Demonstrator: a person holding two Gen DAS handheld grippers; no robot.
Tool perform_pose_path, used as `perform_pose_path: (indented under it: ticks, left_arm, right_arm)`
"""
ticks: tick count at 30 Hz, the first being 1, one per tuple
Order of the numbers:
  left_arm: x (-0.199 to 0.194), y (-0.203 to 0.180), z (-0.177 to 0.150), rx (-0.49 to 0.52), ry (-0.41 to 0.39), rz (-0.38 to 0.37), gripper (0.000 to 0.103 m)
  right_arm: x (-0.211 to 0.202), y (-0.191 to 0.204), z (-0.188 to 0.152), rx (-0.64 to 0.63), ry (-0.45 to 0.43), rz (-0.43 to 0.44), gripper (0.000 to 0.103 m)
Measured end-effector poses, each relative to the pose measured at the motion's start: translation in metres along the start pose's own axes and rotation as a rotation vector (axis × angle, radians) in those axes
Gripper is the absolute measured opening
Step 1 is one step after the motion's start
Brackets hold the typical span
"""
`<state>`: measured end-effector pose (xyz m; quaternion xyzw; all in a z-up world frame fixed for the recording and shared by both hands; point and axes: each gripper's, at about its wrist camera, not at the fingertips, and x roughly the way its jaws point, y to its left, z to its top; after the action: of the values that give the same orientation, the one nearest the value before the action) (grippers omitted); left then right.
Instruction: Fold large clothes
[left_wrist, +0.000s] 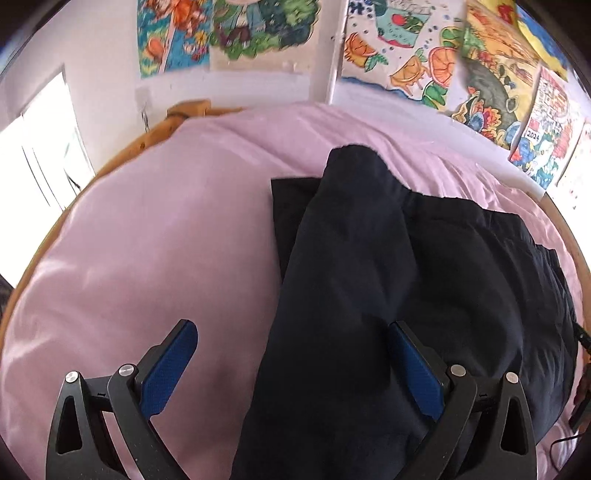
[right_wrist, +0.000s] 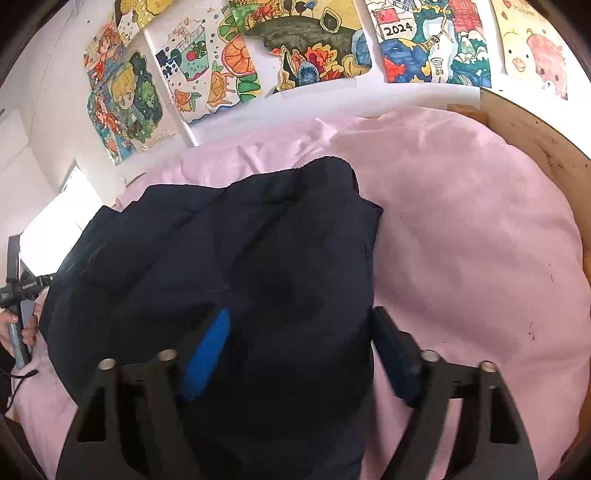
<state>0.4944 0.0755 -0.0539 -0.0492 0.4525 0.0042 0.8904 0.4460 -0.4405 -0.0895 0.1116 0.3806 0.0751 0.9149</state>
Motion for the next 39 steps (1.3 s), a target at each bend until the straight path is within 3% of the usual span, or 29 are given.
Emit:
perform_pose_path:
  ticks: [3,4,5,8,12,17,21,24,26,28,31,36,39]
  left_arm:
    - [0.005,0.001,-0.002,-0.013,0.017,-0.014,0.103]
    - [0.006,0.002,-0.002,-0.017,0.02,-0.02,0.103]
    - [0.007,0.003,-0.002,-0.02,0.022,-0.023,0.103]
    - [0.008,0.004,-0.004,-0.026,0.027,-0.023,0.103]
    - [0.01,0.005,-0.006,-0.032,0.03,-0.024,0.103]
    - [0.009,0.006,-0.005,-0.033,0.03,-0.028,0.103]
    - [0.009,0.009,-0.002,-0.015,0.041,-0.109,0.103]
    - [0.009,0.009,0.001,0.058,0.064,-0.226,0.103]
    - [0.009,0.007,0.001,0.124,0.071,-0.27,0.103]
    - [0.01,0.006,0.0,0.143,0.078,-0.305,0.103]
    - [0.019,0.011,0.002,0.117,0.123,-0.386,0.103]
    - [0.038,0.018,0.018,0.089,0.18,-0.402,0.103]
    - [0.049,0.027,0.024,0.038,0.187,-0.402,0.103]
  right_arm:
    - [-0.005,0.004,-0.002,-0.03,-0.026,-0.049,0.052]
    - [-0.006,0.006,-0.002,-0.047,-0.035,-0.066,0.042]
    - [-0.009,0.014,-0.003,-0.092,-0.057,-0.107,0.035]
    - [-0.015,0.044,-0.008,-0.274,-0.11,-0.22,0.026]
    - [-0.013,0.099,-0.029,-0.599,-0.178,-0.384,0.024]
    - [-0.013,0.11,-0.029,-0.641,-0.191,-0.411,0.024]
    - [-0.016,0.088,-0.017,-0.529,-0.152,-0.326,0.027]
    - [-0.014,0.039,0.002,-0.275,-0.096,-0.164,0.046]
    - [-0.009,0.011,0.011,-0.123,-0.044,-0.049,0.07]
    - [-0.001,-0.011,0.014,-0.011,-0.007,-0.01,0.071]
    - [0.02,-0.044,0.015,0.189,0.082,0.15,0.078]
    - [0.062,-0.071,0.004,0.388,0.214,0.39,0.092]
    - [0.081,-0.072,-0.005,0.417,0.252,0.378,0.102]
